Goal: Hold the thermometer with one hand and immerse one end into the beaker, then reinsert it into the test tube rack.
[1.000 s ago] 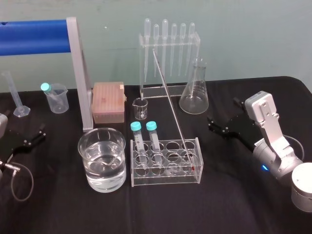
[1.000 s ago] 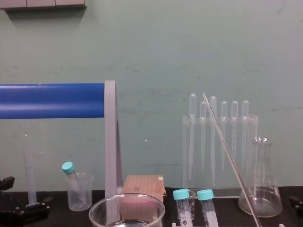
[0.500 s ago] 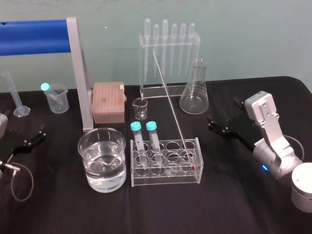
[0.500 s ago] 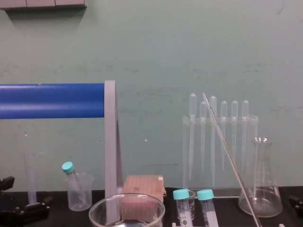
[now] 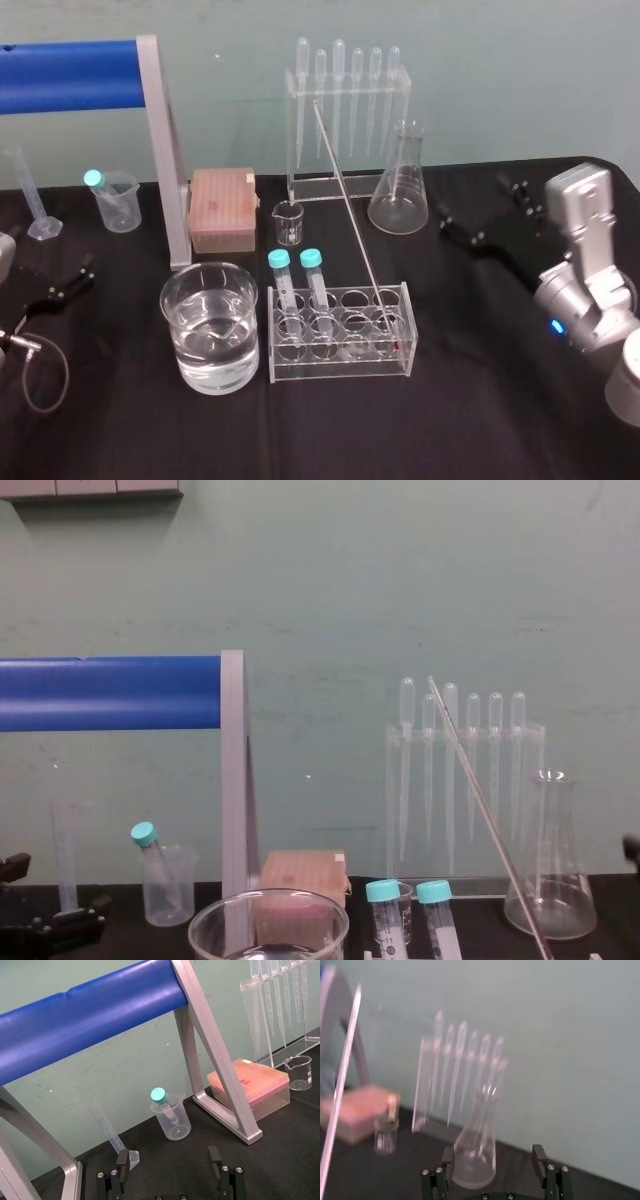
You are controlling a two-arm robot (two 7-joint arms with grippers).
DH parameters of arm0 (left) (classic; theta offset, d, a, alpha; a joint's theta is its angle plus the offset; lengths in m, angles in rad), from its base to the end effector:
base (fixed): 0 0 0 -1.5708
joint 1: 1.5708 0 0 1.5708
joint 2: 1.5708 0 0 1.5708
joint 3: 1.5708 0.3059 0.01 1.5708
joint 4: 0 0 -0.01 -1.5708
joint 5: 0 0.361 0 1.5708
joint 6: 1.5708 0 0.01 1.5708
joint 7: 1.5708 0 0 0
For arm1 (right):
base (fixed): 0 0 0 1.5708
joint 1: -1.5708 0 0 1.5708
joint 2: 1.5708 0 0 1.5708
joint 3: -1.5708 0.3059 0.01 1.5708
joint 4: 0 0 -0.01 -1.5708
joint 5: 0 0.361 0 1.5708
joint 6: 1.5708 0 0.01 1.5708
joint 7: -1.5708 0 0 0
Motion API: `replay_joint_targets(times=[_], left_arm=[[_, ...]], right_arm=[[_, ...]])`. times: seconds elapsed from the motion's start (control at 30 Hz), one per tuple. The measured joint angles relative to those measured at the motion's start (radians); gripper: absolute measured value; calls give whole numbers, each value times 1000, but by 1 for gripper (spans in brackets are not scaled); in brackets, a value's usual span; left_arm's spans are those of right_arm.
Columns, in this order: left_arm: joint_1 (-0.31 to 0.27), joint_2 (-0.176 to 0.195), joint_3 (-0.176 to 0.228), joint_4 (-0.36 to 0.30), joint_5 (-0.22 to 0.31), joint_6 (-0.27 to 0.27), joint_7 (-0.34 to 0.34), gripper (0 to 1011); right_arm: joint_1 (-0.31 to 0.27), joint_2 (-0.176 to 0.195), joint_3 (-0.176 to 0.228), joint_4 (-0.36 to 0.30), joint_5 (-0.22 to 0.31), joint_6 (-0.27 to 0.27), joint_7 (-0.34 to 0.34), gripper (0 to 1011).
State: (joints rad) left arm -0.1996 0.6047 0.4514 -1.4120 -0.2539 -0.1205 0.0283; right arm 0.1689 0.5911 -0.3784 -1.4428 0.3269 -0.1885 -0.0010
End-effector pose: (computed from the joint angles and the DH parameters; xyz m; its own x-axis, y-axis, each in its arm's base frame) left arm 0.4100 0.0779 -0.3251 0.2922 0.8803 0.3738 -0.9553 0.2873 0.0702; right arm 0.4088 -0.0863 -0.3131 0.2670 -0.9211 0.2835 0.9576 0.2867 0.0296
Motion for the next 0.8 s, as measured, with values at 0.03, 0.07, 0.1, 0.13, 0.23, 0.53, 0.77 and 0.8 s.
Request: replay_joint_targets(times=[0.03, 0.07, 0.1, 0.13, 0.23, 0.53, 0.77, 0.8], left_arm=[[0, 0, 0, 0, 0, 0, 0, 1008], [0, 0, 0, 0, 0, 0, 0, 1008], [0, 0, 0, 0, 0, 0, 0, 1008], [0, 0, 0, 0, 0, 0, 0, 1008], [0, 0, 0, 0, 0, 0, 0, 1008], [0, 0, 0, 0, 0, 0, 0, 1008], [0, 0, 0, 0, 0, 0, 0, 1008], [0, 0, 0, 0, 0, 0, 0, 1008]], right_arm=[[-9, -2, 21, -16, 24, -14, 10, 1004], [-13, -3, 31, -26, 38, -21, 16, 1004], [-21, -4, 48, -45, 61, -29, 26, 1004], [-25, -5, 57, -55, 72, -32, 33, 1004], [-40, -11, 82, -101, 121, -43, 67, 1004], [-27, -41, 82, -189, 199, -59, 196, 1004], [21, -80, 56, -192, 221, -41, 272, 1004], [27, -86, 53, -190, 221, -35, 275, 1004]])
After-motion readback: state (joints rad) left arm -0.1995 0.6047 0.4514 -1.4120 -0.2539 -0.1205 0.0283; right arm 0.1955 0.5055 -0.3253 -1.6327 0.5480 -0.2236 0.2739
